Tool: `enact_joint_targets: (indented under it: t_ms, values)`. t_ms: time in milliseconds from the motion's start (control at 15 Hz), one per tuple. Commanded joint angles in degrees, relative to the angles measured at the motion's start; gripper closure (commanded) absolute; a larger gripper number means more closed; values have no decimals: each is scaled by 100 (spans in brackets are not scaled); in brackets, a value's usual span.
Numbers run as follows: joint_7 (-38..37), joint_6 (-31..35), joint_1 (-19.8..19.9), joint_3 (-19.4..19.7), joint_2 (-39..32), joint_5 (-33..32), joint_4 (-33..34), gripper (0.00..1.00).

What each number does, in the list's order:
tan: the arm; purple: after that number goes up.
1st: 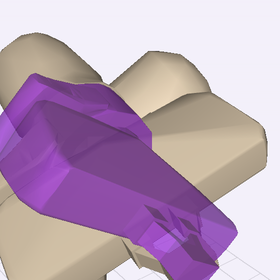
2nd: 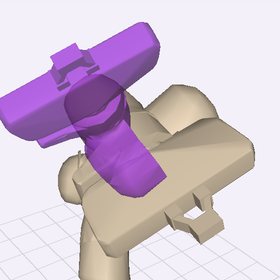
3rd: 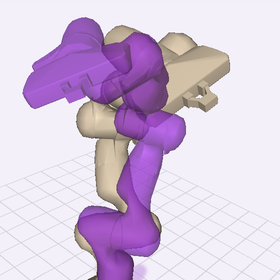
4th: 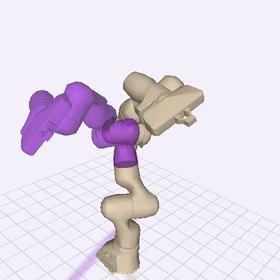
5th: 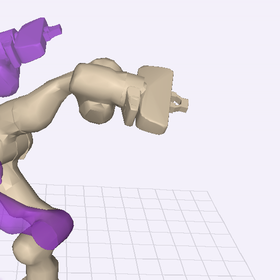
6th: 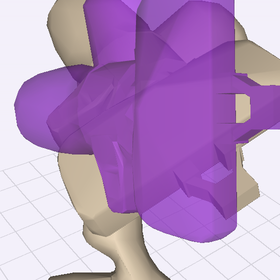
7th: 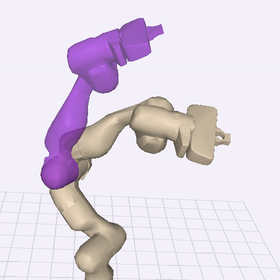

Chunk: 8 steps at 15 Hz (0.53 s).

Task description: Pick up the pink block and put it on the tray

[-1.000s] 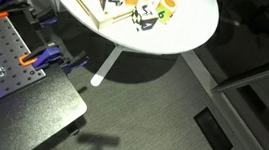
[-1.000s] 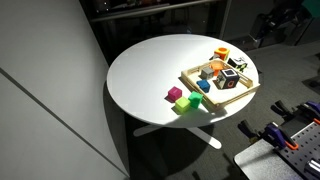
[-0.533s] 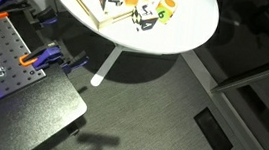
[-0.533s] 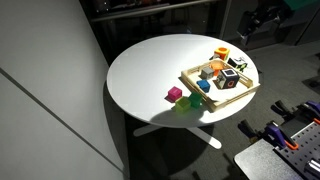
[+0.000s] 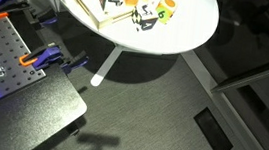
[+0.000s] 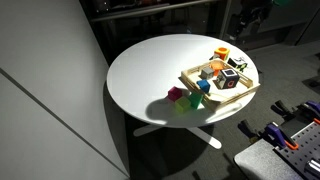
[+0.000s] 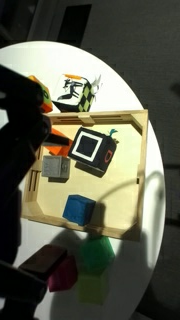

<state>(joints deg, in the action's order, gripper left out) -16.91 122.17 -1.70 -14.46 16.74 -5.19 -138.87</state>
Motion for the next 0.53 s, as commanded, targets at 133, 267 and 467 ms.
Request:
enact_joint_targets:
  t_ms: [133,267,467]
  values:
    - [1266,-39,-266,348,-680,-239,526,0]
    - [1602,72,-312,414,-879,-295,627,0]
    - [2045,294,-378,487,-1133,-247,771,0]
